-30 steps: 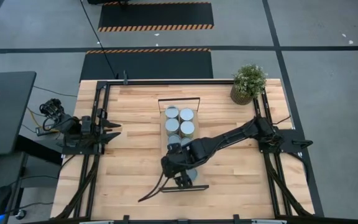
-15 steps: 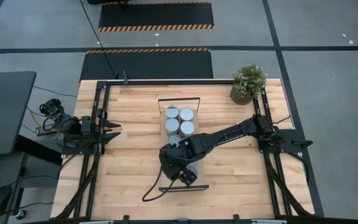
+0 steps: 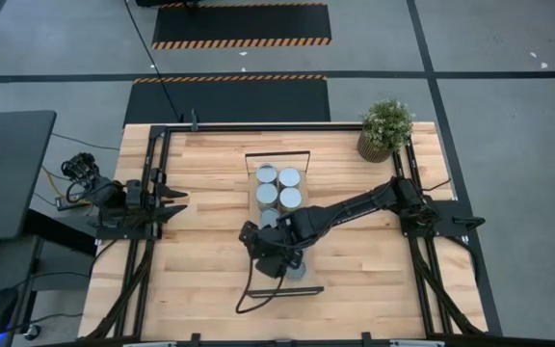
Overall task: Pick and place cans onto a shelf
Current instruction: Put the canned tuna on the shelf
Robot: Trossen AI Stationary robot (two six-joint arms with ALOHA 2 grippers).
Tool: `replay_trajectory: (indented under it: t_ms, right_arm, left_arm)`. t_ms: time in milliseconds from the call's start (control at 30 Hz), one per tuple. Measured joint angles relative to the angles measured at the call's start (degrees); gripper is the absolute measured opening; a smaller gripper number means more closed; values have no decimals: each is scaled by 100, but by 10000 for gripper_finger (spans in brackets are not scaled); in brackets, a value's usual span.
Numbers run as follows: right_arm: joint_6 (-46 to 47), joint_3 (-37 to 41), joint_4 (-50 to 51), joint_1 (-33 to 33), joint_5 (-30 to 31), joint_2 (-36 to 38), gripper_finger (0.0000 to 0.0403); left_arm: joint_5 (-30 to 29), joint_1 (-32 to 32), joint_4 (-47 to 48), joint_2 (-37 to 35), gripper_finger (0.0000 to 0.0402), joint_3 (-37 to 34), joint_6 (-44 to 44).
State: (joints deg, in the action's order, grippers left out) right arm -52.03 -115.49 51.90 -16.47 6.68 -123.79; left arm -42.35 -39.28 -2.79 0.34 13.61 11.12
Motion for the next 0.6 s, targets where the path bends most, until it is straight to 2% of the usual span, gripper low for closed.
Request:
replay_trajectory:
  t_ms: [200,600]
  right_arm:
    - [-251,3,-25,-11,-96,0,348]
    - [-1724,3,-248,-61,-394,0,348]
  left_arm:
    - [0,0,0,0,142,0,-1]
    - [1,0,0,1,142,0,1]
